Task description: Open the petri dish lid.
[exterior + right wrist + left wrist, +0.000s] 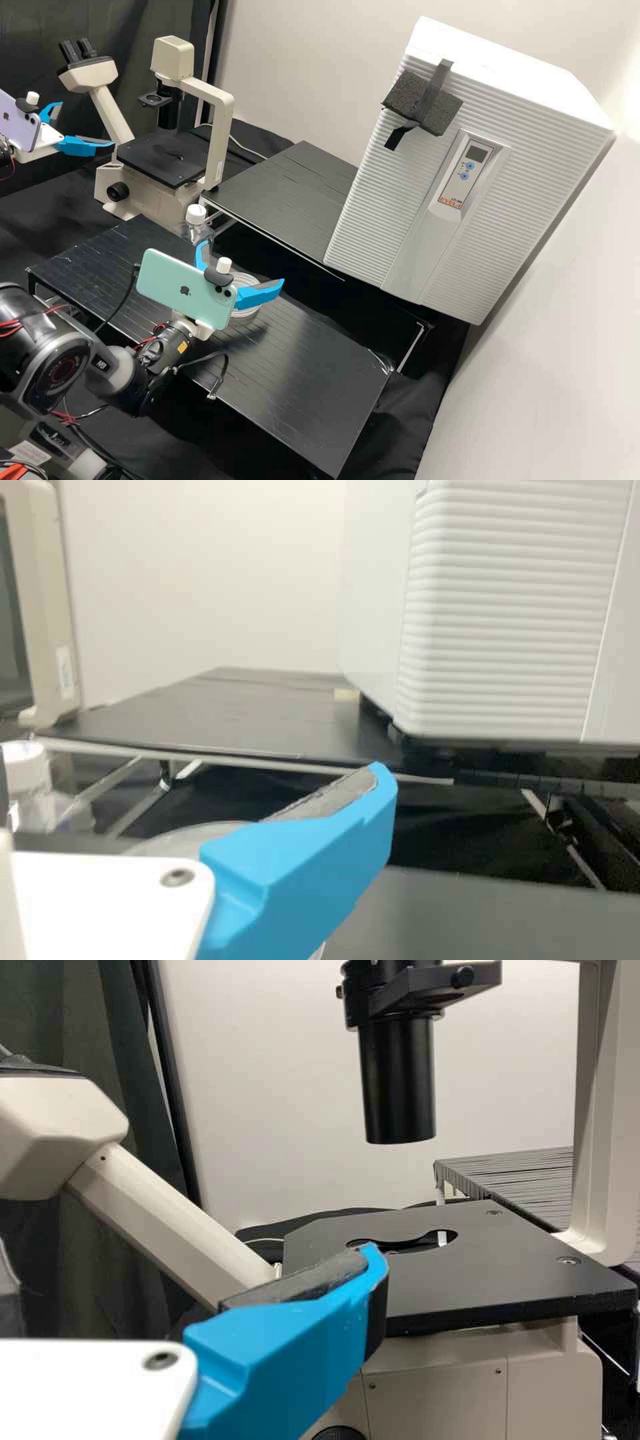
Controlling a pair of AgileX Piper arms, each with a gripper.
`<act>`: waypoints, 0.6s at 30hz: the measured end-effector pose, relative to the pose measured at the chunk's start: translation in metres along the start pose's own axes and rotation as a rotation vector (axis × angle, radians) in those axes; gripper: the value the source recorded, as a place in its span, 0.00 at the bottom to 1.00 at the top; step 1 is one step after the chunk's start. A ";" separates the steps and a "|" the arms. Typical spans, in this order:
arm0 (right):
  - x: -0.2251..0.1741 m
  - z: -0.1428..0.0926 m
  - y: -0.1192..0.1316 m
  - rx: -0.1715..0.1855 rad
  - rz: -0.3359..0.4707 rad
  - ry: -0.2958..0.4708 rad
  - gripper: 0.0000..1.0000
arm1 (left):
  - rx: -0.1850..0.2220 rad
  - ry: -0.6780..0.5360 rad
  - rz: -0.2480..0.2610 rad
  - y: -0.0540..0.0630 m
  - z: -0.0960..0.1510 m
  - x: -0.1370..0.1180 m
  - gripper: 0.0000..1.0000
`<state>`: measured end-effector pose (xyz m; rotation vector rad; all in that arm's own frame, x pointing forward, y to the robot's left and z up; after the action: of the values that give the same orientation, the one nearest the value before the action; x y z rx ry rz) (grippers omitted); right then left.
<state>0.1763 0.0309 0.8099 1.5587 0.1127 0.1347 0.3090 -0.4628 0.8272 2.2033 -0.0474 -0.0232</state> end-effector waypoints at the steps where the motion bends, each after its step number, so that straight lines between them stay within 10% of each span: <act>1: -0.001 -0.001 -0.001 -0.005 -0.004 0.003 1.00 | 0.000 0.000 0.000 0.000 0.000 0.000 1.00; 18: -0.001 -0.004 -0.006 -0.064 -0.031 0.026 1.00 | 0.000 0.000 0.000 0.000 0.000 0.000 1.00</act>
<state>0.1750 0.0346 0.8040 1.4906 0.1514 0.1333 0.3090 -0.4628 0.8272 2.2033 -0.0474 -0.0232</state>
